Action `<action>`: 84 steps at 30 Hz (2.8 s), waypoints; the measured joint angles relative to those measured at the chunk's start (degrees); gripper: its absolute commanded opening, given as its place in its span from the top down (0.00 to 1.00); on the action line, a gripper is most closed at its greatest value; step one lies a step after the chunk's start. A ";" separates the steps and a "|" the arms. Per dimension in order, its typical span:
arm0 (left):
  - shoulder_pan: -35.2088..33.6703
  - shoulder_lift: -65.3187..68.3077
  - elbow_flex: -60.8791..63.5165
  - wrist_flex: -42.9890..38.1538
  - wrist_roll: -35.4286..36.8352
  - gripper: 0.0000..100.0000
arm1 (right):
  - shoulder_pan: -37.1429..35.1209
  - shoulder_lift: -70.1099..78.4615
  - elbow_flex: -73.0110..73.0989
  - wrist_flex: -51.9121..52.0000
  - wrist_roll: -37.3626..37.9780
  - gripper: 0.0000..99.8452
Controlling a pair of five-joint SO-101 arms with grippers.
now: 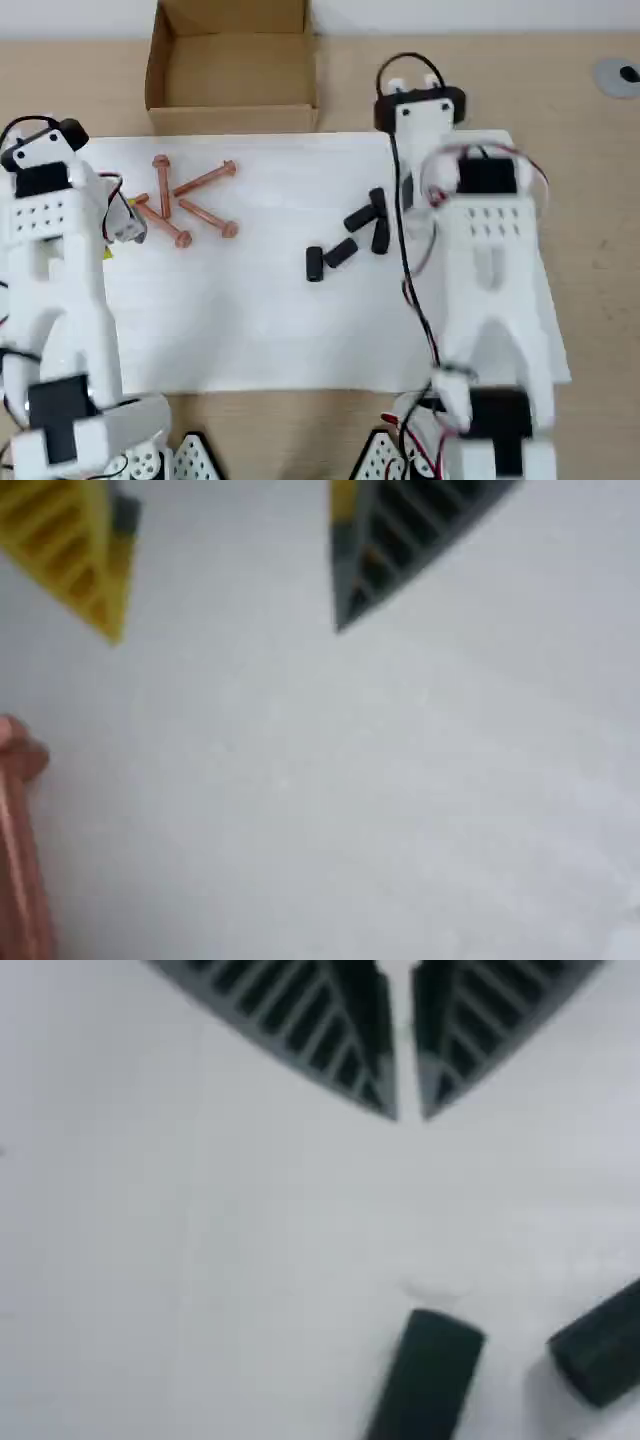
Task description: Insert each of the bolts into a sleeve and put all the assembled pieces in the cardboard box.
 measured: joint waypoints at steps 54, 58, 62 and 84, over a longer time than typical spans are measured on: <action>-5.98 18.02 4.31 -36.40 60.66 0.75 | -11.69 22.86 -12.84 6.24 28.04 0.99; -3.78 19.69 4.31 -36.40 60.57 0.75 | -11.69 22.86 -12.84 6.24 28.04 0.99; -3.69 21.89 4.13 -37.63 60.75 0.75 | -11.69 22.86 -12.84 7.21 28.04 0.99; -5.10 23.47 2.99 -37.98 62.33 0.95 | -11.69 22.86 -12.84 7.91 28.04 0.99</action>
